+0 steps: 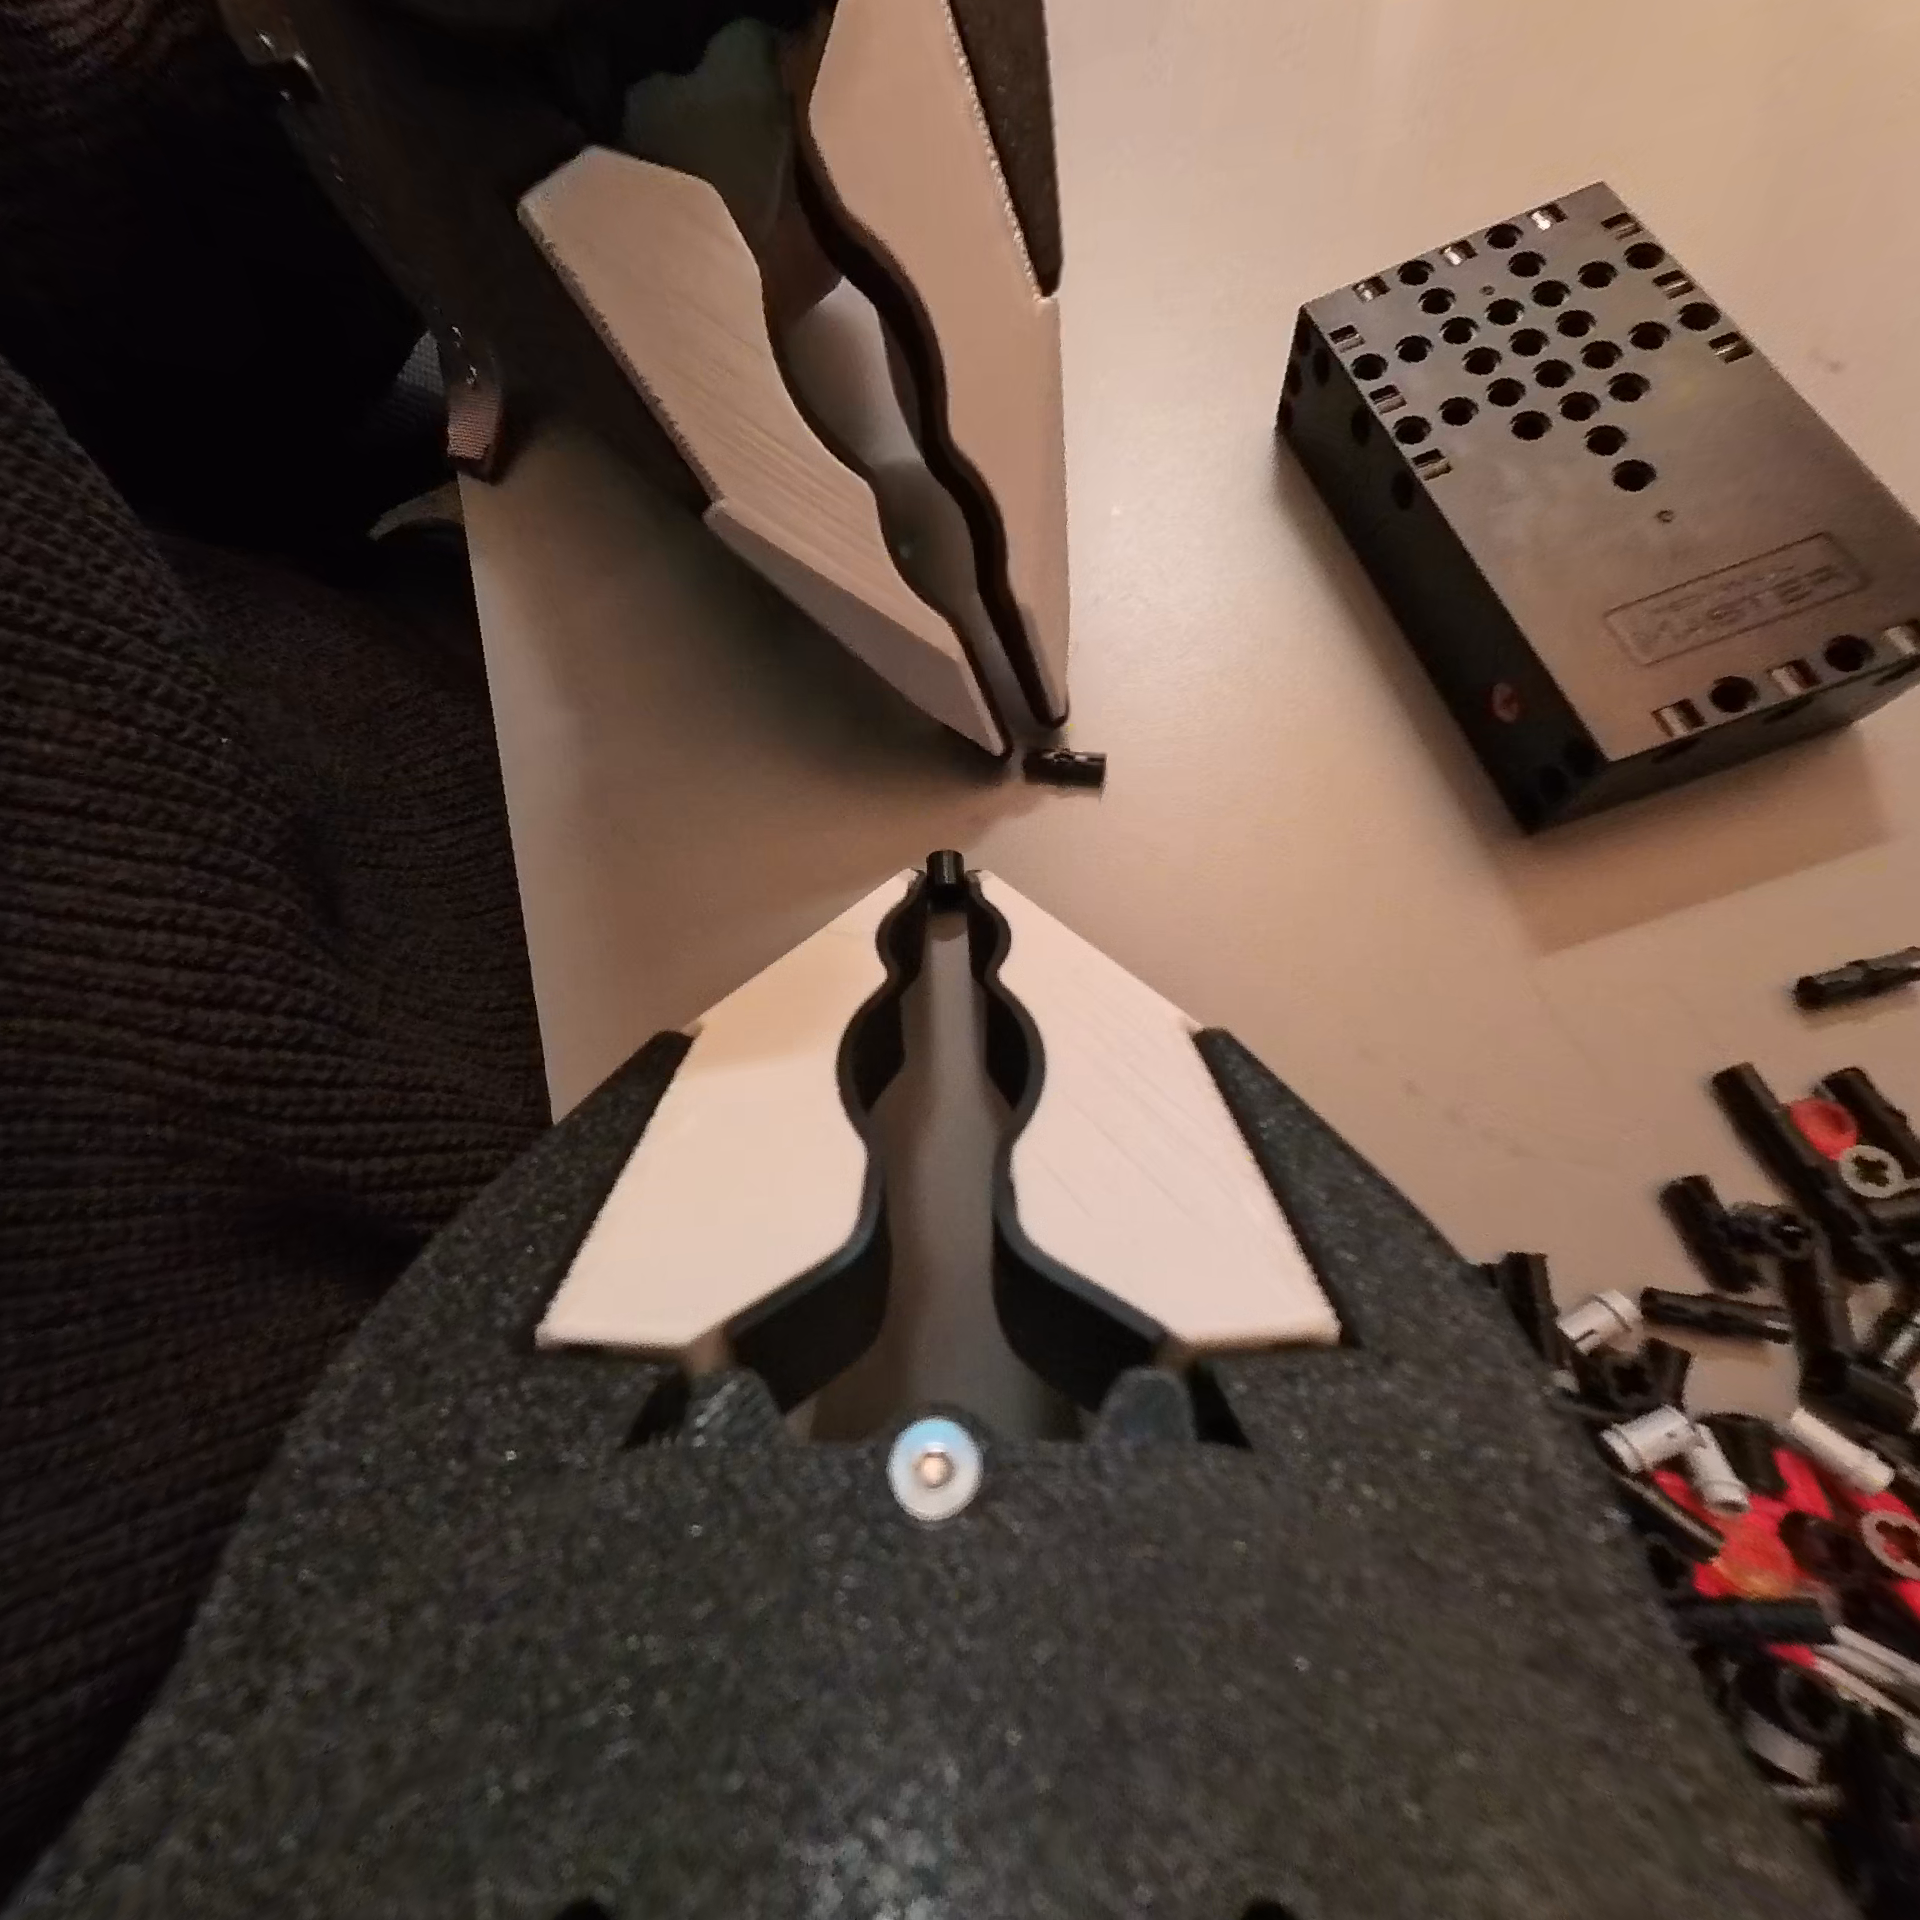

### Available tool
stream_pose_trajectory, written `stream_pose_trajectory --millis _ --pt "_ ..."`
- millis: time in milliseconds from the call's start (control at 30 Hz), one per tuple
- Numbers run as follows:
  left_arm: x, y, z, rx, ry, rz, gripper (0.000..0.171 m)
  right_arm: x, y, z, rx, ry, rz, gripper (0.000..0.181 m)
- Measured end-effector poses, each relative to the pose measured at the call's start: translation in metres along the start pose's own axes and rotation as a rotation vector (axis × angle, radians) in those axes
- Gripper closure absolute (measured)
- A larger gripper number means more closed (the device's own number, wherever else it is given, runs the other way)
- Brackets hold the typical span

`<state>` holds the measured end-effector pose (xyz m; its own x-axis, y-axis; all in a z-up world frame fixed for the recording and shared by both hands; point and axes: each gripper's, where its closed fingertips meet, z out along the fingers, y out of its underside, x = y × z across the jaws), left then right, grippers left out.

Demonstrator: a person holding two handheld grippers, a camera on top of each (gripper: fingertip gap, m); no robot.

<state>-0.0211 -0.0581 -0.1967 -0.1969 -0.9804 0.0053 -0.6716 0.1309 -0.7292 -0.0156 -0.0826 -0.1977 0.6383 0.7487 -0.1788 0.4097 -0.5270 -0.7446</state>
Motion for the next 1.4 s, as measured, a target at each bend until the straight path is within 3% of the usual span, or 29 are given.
stream_pose_trajectory --millis 333,600,900,1000,1400 --pt "0.0 -0.003 0.004 -0.002 -0.002 -0.054 0.156 0.0 0.0 0.0 0.0 0.001 0.0 0.174" --pt "-0.01 -0.005 0.008 -0.013 -0.091 -0.097 0.154 0.0 0.0 0.0 0.001 -0.003 0.005 0.174" --pt "-0.008 -0.004 0.007 -0.01 -0.075 -0.098 0.158 0.0 0.0 0.0 0.001 -0.004 0.007 0.174" --pt "-0.01 -0.004 0.007 -0.015 -0.094 -0.084 0.168 0.0 0.0 0.0 0.001 -0.005 0.008 0.174" --pt "-0.004 -0.002 0.003 -0.004 -0.054 -0.018 0.168 0.003 -0.001 -0.001 0.012 0.018 0.012 0.174"
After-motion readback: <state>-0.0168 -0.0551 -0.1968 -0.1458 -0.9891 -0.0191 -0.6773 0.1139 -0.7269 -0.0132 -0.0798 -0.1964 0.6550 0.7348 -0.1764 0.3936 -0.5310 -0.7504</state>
